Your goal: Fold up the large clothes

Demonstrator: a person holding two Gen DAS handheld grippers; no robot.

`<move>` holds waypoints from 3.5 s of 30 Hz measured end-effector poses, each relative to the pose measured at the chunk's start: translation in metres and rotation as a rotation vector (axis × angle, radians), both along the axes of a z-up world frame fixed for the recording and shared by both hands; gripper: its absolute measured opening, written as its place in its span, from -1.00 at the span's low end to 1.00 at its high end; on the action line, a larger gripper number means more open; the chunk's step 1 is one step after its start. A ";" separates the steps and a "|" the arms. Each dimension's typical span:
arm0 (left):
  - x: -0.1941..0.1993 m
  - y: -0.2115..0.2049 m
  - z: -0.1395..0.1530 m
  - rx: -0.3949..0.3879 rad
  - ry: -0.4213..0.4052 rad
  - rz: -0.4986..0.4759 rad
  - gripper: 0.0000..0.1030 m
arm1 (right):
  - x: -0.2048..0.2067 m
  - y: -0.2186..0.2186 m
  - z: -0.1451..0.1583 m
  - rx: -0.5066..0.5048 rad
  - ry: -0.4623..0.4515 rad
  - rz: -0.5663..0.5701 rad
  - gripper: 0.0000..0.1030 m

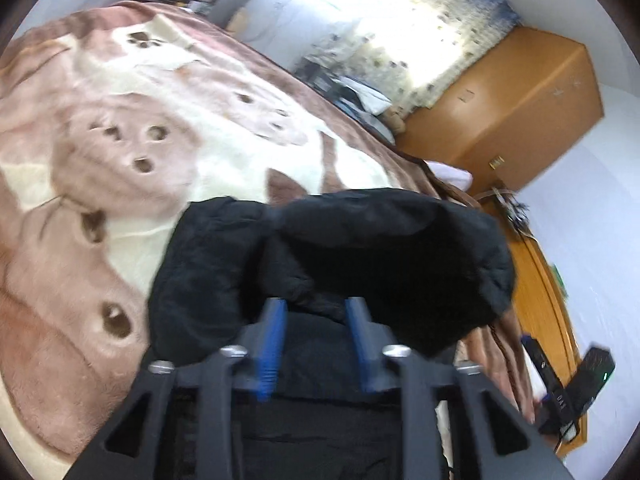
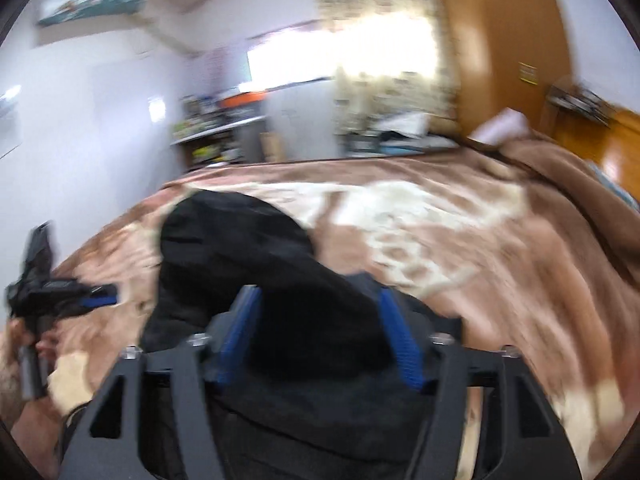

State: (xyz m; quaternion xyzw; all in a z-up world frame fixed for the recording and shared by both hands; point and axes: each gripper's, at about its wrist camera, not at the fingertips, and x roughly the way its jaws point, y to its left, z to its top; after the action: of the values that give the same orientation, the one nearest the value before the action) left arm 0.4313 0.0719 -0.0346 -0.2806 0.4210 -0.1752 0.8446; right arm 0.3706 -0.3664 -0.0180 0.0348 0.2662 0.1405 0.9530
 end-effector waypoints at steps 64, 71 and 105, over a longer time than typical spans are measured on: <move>0.054 -0.111 0.017 0.331 0.113 -0.200 0.24 | -0.038 0.041 -0.023 -0.095 0.075 0.117 0.00; 0.044 -0.097 -0.052 0.442 0.218 -0.196 0.24 | 0.023 0.036 -0.054 -0.038 0.168 -0.007 0.01; -0.001 -0.045 0.021 0.372 -0.009 -0.142 0.55 | -0.037 -0.013 -0.028 -0.211 0.117 -0.030 0.05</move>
State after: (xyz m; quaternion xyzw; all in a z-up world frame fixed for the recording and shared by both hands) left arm 0.4304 0.0274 -0.0135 -0.0885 0.4610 -0.1547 0.8693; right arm 0.3340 -0.3795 -0.0456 -0.0536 0.3340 0.0953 0.9362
